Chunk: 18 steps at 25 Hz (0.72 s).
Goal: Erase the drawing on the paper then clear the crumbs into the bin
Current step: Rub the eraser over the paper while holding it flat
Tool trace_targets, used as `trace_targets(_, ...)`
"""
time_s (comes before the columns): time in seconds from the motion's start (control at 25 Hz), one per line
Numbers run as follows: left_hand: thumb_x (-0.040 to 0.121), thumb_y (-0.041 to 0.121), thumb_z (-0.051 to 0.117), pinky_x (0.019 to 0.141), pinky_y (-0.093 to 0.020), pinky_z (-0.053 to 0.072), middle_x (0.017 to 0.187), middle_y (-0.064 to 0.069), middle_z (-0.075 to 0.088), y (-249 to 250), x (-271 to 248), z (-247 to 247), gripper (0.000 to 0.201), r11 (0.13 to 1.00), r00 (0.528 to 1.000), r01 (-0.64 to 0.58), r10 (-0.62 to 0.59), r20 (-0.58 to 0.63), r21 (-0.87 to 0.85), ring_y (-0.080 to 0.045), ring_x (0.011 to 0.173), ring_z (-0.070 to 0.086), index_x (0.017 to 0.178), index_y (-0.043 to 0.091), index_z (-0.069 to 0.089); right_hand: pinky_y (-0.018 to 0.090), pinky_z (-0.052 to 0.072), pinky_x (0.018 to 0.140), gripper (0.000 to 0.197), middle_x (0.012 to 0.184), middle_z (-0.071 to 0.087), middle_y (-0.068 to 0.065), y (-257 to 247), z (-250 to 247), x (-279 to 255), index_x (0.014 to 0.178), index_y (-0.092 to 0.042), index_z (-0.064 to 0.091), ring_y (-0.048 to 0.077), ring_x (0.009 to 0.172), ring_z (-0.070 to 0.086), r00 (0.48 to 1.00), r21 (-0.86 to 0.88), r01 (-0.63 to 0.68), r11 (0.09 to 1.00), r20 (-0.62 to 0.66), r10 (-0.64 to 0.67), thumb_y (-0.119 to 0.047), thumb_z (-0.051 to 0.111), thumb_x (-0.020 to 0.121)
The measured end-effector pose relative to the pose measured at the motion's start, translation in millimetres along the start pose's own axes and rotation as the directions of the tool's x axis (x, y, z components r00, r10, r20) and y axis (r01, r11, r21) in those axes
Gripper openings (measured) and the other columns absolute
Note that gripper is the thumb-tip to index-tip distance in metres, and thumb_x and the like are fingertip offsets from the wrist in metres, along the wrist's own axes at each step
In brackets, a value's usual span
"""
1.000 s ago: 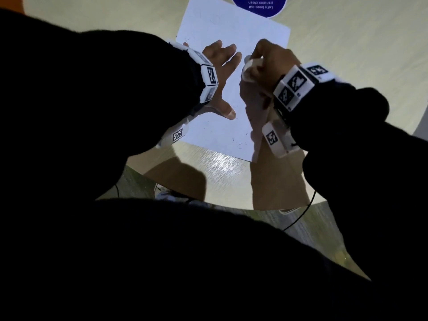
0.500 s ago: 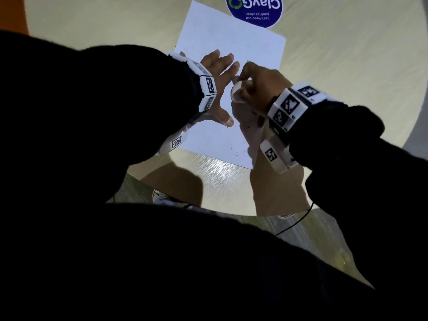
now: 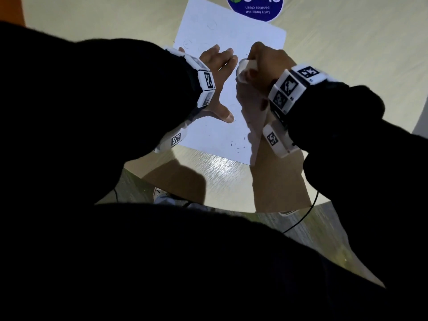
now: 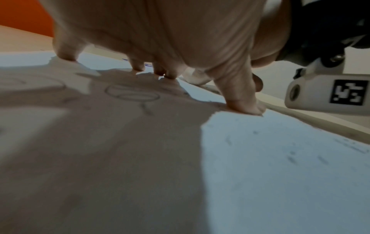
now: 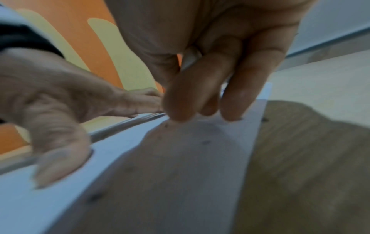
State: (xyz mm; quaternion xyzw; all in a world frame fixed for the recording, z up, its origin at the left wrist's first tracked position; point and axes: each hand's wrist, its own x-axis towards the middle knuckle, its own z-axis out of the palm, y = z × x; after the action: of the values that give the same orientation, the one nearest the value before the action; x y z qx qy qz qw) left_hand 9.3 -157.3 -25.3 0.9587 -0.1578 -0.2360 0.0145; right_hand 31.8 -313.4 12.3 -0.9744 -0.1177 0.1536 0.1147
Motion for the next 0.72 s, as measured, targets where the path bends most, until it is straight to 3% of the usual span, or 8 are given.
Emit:
trace_targets(0.12,0.064,0.08,0.059,0.109,-0.066,0.006,0.16,0.003,-0.014,1,-3,0,0.126,1.0,1.0,0.005,-0.005,-0.007,-0.026,-0.02,0.147,-0.011,0.153,0.02,-0.009,0.03,0.035,0.069,0.032,0.094,0.055,0.007,-3,6,-8,0.117,-0.01,0.049,0.025,0.084,0.053,0.998,-0.01,0.012,1.0,0.069,-0.012,-0.03,0.05,0.092)
trace_targets(0.28,0.066,0.081,0.057,0.111,-0.062,0.004,0.16,0.001,-0.015,1,-3,-1,0.126,1.0,1.0,0.0,0.0,-0.015,-0.013,-0.02,0.147,-0.012,0.152,0.019,-0.01,0.03,0.034,0.07,0.032,0.103,0.059,0.01,-2,-1,7,0.112,-0.011,0.049,0.027,0.091,0.056,0.999,0.054,-0.016,0.998,0.029,0.014,-0.031,0.054,0.088)
trace_targets(0.44,0.062,0.082,0.058,0.11,-0.065,0.005,0.161,-0.001,-0.013,-2,0,5,0.13,0.999,1.0,-0.003,0.002,-0.031,-0.032,-0.02,0.148,-0.009,0.153,0.017,-0.008,0.031,0.036,0.07,0.028,0.095,0.053,0.003,-2,5,3,0.11,-0.017,0.049,0.024,0.085,0.052,0.992,0.011,-0.007,1.0,0.129,0.005,-0.033,0.054,0.087)
trace_targets(0.56,0.063,0.083,0.057,0.112,-0.061,0.004,0.16,-0.001,-0.014,-1,1,4,0.13,1.0,1.0,-0.008,0.008,-0.022,-0.02,-0.02,0.147,-0.011,0.152,0.017,-0.01,0.033,0.041,0.072,0.026,0.096,0.057,0.004,-1,-1,9,0.102,-0.021,0.048,0.025,0.086,0.056,0.997,0.025,-0.034,0.999,0.063,0.032,-0.04,0.053,0.085)
trace_targets(0.72,0.064,0.079,0.06,0.114,-0.057,0.003,0.161,-0.003,-0.013,0,-1,0,0.129,1.0,1.0,-0.002,0.002,-0.016,-0.019,-0.022,0.148,-0.01,0.153,0.014,-0.008,0.03,0.033,0.07,0.032,0.098,0.054,0.003,-5,3,-1,0.116,-0.012,0.048,0.022,0.088,0.051,0.993,-0.021,-0.002,1.0,0.121,0.005,-0.032,0.052,0.091)
